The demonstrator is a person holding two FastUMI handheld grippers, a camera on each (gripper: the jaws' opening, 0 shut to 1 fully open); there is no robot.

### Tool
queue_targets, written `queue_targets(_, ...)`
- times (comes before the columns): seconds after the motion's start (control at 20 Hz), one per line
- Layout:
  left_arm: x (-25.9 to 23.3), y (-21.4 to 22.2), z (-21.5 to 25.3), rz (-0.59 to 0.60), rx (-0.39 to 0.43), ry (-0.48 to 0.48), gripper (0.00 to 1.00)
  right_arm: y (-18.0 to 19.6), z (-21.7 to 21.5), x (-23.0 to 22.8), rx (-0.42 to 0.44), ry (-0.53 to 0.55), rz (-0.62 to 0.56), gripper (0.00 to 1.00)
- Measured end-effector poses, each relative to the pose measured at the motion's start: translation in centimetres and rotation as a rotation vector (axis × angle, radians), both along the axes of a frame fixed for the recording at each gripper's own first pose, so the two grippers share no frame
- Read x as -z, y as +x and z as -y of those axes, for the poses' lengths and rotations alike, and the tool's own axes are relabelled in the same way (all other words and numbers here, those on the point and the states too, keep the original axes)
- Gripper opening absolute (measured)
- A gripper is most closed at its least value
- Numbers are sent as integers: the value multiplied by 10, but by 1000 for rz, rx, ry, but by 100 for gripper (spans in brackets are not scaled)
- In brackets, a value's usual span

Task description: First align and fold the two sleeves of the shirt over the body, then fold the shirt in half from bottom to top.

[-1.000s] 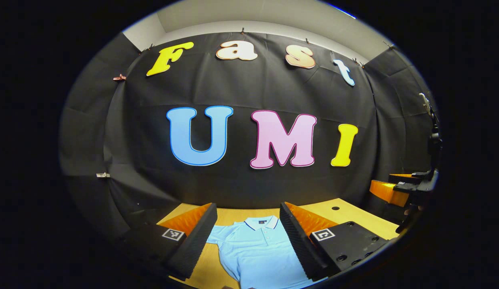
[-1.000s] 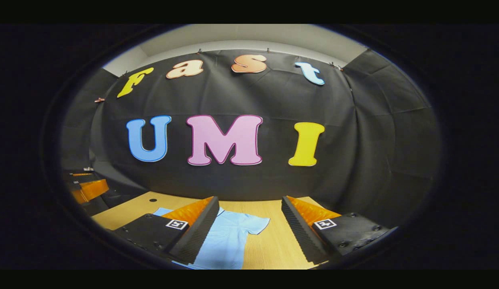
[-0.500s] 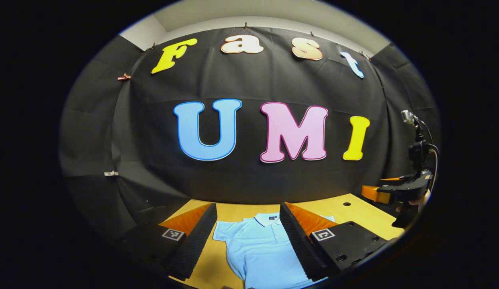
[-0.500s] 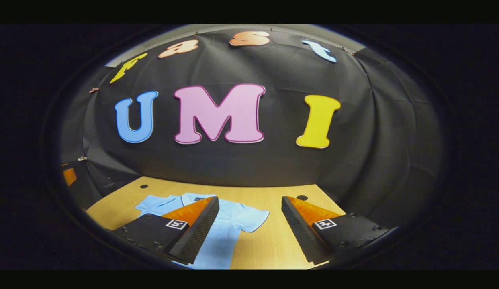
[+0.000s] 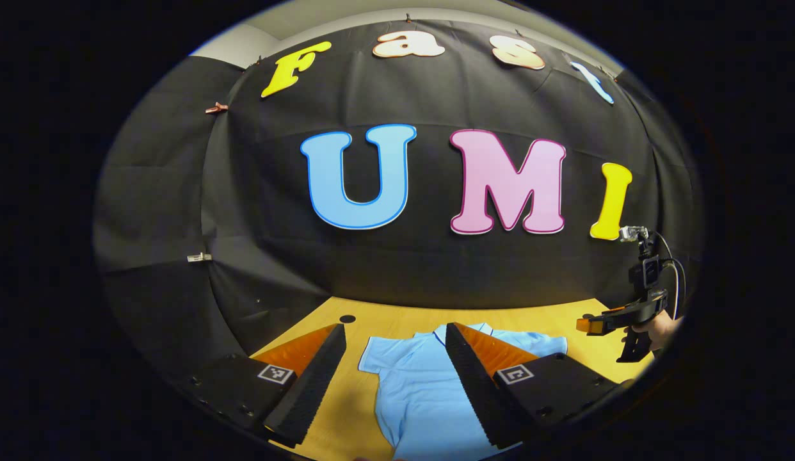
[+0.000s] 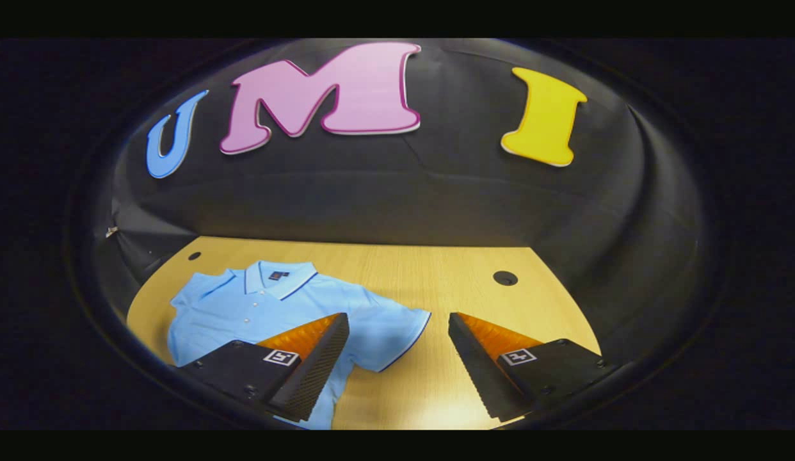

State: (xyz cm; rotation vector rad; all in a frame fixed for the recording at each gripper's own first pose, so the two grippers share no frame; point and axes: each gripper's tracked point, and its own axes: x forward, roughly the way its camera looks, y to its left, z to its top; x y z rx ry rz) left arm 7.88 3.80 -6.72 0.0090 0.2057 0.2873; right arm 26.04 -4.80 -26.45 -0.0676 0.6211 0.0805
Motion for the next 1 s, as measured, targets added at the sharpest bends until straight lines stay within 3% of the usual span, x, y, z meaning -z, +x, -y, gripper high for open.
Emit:
queue_targets(0.25,19,16,0,-64,14,1,99,30,9,80,49,43,-168,98)
queue_targets(0.5,28,25,-1,-90,5,3,99,56,22,115,92,34,-198,98)
queue_targets(0.55,31,25,-2,-99,4,5,99,60,20,119,87,33,-197,94)
queue_targets(0.65,36,28,0,-110,7,8,99,61,18,126,60,13,-208,99)
queue_targets(0.75,39,28,5,-114,15,7,99,61,10,128,29,11,-202,89)
queue_targets(0.85,39,27,8,-115,21,8,99,61,0,129,6,18,-200,67)
queue_targets(1.0,43,23,11,-118,23,0,99,61,-9,128,17,34,-208,15)
